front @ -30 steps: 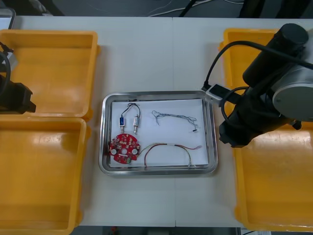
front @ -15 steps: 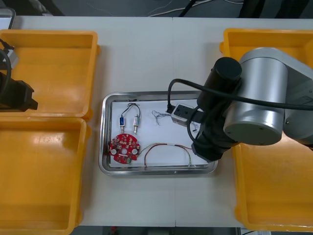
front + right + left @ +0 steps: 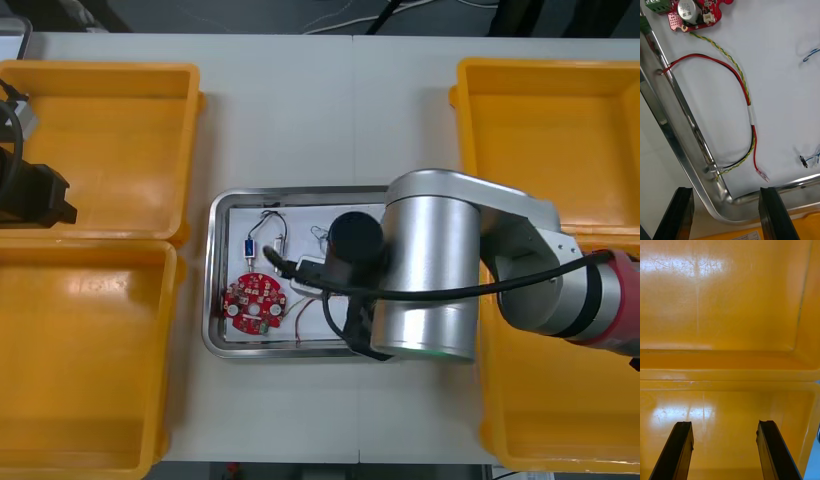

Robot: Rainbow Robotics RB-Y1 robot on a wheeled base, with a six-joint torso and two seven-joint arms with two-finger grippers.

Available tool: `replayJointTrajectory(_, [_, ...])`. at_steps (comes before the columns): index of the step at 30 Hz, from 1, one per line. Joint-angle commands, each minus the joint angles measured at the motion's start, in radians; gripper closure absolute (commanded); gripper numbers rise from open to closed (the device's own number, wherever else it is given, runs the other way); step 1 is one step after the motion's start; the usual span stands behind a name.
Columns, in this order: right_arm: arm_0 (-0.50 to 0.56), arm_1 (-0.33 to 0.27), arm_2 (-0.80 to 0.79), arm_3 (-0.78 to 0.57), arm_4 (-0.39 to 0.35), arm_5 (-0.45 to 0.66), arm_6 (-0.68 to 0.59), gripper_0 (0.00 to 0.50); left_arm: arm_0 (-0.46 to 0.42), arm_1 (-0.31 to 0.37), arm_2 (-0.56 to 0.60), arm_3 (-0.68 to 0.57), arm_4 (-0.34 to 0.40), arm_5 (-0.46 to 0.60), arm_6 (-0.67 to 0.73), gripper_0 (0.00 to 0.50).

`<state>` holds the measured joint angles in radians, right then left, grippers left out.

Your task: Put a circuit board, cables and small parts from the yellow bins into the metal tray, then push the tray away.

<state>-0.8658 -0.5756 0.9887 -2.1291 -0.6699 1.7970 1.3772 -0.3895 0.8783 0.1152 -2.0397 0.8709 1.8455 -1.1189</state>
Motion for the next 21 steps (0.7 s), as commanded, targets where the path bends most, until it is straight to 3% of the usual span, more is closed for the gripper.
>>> replayJointTrajectory(1, [-0.044, 0.065, 0.074, 0.032, 0.042, -0.016, 0.016, 0.000, 0.018, 0.033, 0.032, -0.031, -0.012, -0.005, 0.074, 0.000])
replayJointTrajectory(11, [-0.059, 0.106, 0.189, 0.066, 0.105, -0.024, 0.019, 0.000, 0.018, 0.033, 0.032, -0.031, -0.010, 0.001, 0.076, 0.000])
replayJointTrajectory(21, [-0.059, 0.149, 0.229, 0.094, 0.119, -0.028, 0.029, 0.000, 0.018, 0.033, 0.032, -0.031, -0.012, 0.001, 0.077, 0.000])
